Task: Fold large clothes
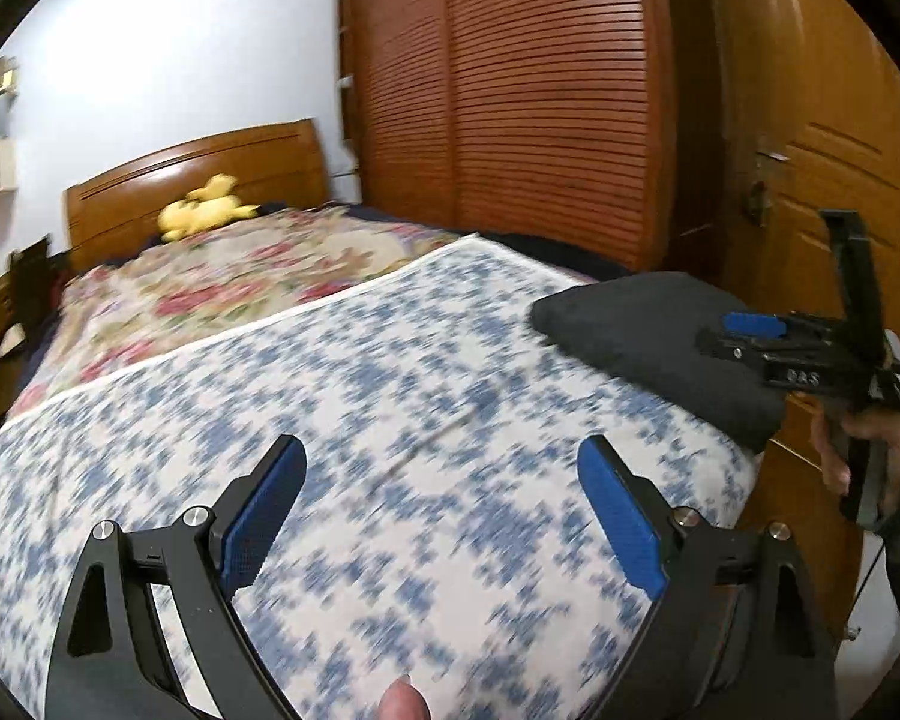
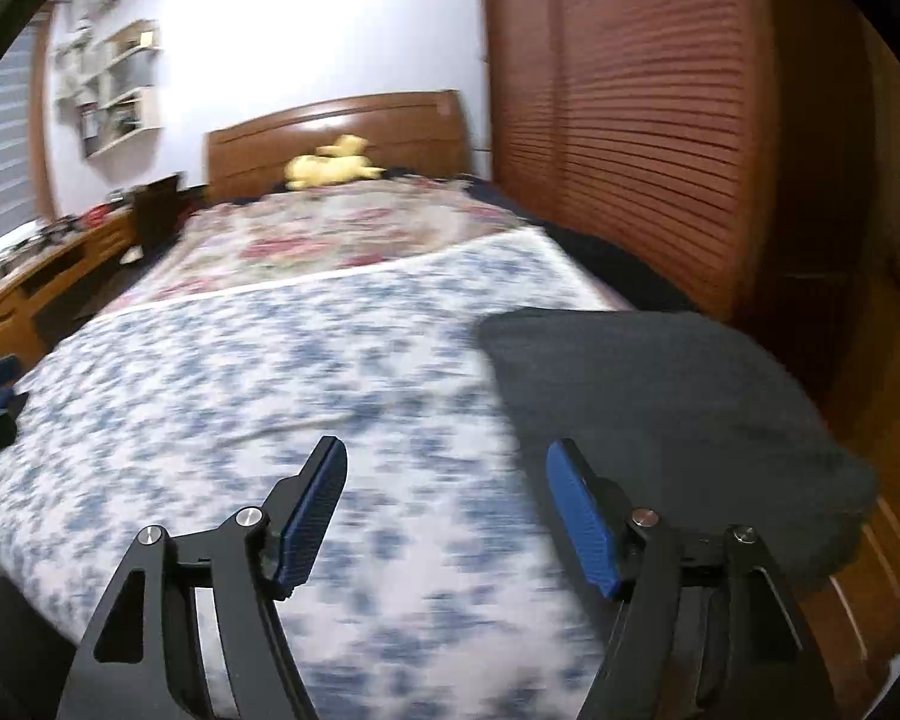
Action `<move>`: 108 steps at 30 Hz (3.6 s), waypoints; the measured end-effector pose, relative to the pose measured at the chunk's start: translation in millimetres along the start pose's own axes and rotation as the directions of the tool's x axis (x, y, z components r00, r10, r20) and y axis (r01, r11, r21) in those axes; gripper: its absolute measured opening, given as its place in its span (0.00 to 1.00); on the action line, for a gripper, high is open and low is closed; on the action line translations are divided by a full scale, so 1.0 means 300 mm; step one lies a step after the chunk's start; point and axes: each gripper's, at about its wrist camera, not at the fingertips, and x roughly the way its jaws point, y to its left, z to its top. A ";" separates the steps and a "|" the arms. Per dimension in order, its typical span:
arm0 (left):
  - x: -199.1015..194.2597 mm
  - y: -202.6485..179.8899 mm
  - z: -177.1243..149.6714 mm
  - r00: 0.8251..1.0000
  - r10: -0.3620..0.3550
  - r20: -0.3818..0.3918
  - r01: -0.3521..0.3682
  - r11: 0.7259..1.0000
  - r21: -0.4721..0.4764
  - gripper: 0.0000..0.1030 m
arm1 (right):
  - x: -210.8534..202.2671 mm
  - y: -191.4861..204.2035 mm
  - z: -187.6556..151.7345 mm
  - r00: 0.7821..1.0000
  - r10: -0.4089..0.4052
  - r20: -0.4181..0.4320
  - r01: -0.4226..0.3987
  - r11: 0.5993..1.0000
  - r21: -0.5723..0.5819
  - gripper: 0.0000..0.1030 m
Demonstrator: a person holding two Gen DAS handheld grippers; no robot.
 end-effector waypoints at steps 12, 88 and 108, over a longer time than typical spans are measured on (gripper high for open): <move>-0.231 0.208 -0.164 0.988 0.152 -0.027 -0.155 0.976 -0.156 0.90 | -0.084 0.461 -0.076 0.971 0.236 0.041 -0.232 0.969 -0.081 0.69; -0.514 0.380 -0.298 0.934 0.356 0.034 -0.334 0.901 -0.277 0.90 | 0.082 0.511 -0.126 0.951 0.291 0.103 -0.279 0.953 -0.117 0.69; -0.516 0.372 -0.298 0.934 0.357 0.038 -0.333 0.902 -0.273 0.90 | 0.083 0.520 -0.126 0.951 0.292 0.106 -0.279 0.953 -0.116 0.69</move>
